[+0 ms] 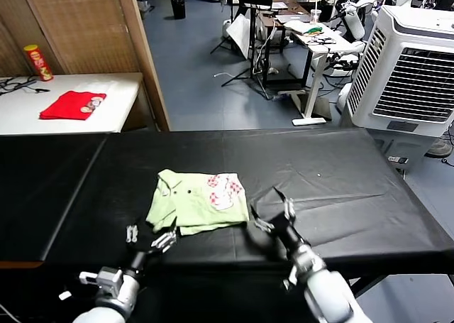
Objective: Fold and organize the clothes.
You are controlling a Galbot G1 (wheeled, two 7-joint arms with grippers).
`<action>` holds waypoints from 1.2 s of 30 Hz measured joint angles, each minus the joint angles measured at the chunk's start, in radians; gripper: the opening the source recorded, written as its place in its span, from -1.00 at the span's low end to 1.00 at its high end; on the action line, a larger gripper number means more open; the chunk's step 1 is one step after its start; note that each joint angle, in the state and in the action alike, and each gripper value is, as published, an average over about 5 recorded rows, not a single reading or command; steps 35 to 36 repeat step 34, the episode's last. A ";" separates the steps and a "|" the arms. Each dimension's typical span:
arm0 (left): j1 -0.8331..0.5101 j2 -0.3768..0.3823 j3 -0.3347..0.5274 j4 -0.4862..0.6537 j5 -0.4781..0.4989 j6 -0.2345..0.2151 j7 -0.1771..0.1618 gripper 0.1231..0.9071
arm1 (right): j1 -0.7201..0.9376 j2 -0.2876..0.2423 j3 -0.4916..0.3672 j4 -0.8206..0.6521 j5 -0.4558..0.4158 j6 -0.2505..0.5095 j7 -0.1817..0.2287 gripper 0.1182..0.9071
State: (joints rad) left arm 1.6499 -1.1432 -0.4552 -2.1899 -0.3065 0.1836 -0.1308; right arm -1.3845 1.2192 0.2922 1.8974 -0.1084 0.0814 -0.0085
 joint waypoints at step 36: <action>0.367 0.054 -0.214 -0.260 -0.138 0.198 -0.062 0.72 | -0.681 0.091 0.025 0.452 0.143 -0.181 0.429 0.72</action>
